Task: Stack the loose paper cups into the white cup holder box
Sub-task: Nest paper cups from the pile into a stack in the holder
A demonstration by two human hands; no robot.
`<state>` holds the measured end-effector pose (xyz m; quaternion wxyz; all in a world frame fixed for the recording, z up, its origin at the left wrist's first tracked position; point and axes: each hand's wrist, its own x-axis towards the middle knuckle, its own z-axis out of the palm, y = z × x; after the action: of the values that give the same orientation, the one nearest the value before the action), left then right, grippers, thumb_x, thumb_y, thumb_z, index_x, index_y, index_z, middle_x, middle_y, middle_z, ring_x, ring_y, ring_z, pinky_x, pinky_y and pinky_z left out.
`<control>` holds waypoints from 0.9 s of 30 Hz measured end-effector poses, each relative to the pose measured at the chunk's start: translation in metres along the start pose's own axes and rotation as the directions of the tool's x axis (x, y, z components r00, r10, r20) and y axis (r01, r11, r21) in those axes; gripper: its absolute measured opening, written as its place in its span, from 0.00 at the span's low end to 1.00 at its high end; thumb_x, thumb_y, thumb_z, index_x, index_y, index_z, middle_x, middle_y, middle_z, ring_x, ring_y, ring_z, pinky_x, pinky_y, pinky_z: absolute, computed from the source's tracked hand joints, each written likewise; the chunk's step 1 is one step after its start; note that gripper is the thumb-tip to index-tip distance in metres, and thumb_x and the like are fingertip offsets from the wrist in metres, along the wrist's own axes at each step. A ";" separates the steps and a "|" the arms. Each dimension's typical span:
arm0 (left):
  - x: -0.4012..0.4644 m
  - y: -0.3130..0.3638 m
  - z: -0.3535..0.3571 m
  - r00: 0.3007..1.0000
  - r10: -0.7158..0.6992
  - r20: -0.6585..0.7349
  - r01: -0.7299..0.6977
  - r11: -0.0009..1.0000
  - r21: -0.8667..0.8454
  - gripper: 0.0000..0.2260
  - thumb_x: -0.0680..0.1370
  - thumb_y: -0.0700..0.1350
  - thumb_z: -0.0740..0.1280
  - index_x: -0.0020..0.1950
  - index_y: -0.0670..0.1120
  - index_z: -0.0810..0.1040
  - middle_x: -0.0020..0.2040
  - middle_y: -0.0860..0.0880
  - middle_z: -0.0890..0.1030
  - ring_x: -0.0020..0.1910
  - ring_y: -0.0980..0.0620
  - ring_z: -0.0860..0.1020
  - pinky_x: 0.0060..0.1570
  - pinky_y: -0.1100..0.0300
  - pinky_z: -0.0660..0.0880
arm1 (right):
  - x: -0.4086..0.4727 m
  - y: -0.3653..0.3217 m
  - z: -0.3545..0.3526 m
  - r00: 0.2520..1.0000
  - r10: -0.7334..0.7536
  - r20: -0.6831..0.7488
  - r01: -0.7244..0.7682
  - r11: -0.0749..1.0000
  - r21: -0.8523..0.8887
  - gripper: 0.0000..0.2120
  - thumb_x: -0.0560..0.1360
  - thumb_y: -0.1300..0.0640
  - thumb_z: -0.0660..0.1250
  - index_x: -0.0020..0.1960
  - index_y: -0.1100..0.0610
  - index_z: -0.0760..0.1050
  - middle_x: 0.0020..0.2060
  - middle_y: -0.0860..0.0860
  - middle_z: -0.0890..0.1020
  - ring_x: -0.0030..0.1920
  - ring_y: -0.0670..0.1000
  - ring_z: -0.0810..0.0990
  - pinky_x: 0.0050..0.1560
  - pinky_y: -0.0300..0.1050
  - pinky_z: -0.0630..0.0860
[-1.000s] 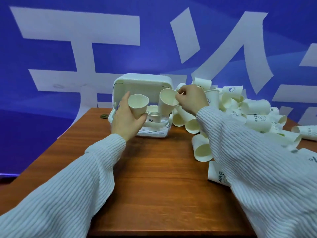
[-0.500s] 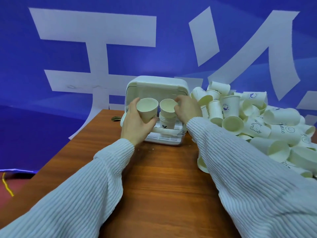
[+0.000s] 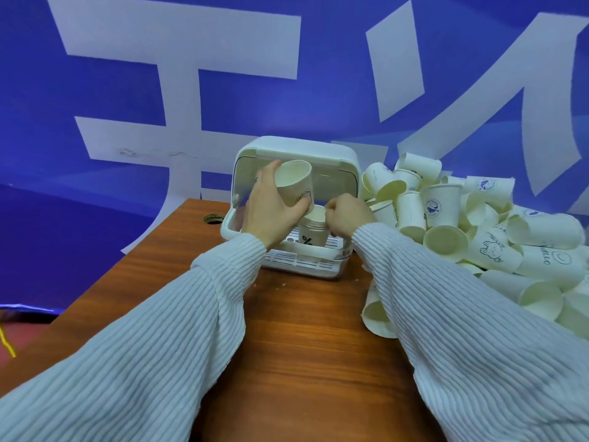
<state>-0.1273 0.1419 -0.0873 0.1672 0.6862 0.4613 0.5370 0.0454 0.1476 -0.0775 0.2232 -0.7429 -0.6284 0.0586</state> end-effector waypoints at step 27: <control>-0.036 0.028 0.041 0.884 0.210 0.418 -0.382 0.840 0.386 0.29 0.80 0.58 0.61 0.80 0.51 0.66 0.81 0.46 0.64 0.81 0.42 0.56 0.76 0.39 0.60 | -0.062 0.052 -0.078 0.999 -0.037 0.022 0.033 0.986 0.161 0.12 0.82 0.58 0.60 0.61 0.52 0.79 0.42 0.47 0.82 0.39 0.45 0.79 0.35 0.32 0.75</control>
<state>-0.0785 0.1087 -0.1034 -0.0041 0.8560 0.4225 0.2978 0.1086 0.0620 -0.0406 0.2754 -0.7105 -0.6375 0.1141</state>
